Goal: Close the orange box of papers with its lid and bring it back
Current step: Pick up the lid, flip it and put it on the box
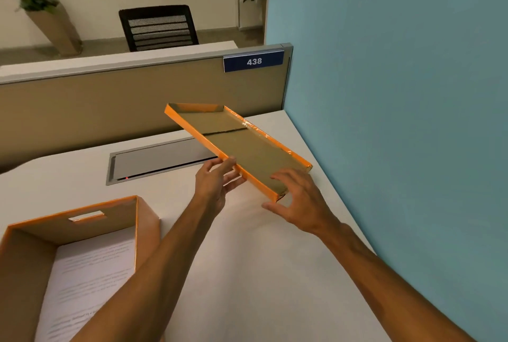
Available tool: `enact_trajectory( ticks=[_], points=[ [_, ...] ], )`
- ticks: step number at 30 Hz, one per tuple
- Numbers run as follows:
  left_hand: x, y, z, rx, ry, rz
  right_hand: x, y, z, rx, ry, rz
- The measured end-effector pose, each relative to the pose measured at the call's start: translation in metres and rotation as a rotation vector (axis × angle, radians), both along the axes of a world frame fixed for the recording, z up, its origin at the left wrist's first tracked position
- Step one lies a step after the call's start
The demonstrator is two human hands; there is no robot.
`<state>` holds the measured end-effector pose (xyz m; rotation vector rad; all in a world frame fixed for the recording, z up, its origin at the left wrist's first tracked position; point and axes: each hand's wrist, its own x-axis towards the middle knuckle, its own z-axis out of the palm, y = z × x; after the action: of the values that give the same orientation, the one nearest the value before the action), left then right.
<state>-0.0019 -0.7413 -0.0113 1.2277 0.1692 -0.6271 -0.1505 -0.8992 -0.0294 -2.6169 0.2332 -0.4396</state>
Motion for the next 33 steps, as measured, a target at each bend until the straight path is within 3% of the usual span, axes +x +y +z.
enact_trajectory(
  ticks=[6, 10, 14, 18, 26, 33],
  points=[
    [-0.033, 0.014, 0.048, 0.042, -0.121, 0.026, -0.006, 0.039, 0.022, -0.136, -0.227, -0.071],
    [-0.061, 0.023, 0.087, 0.057, -0.236, 0.040, -0.022, 0.060, 0.039, -0.046, -0.376, -0.135],
    [-0.095, 0.033, 0.121, 0.029, -0.339, 0.026, -0.047, 0.075, 0.068, 0.213, -0.463, -0.157],
    [-0.111, 0.045, 0.121, 0.121, -0.394, -0.090, -0.062, 0.068, 0.084, 0.461, -0.443, -0.245],
    [-0.145, 0.103, 0.074, 0.250, -0.269, -0.226, -0.102, 0.055, 0.102, 1.366, -0.490, -0.168],
    [-0.148, 0.146, 0.063, 0.244, -0.177, -0.122, -0.112, 0.074, 0.107, 1.668, -0.418, -0.136]
  ],
)
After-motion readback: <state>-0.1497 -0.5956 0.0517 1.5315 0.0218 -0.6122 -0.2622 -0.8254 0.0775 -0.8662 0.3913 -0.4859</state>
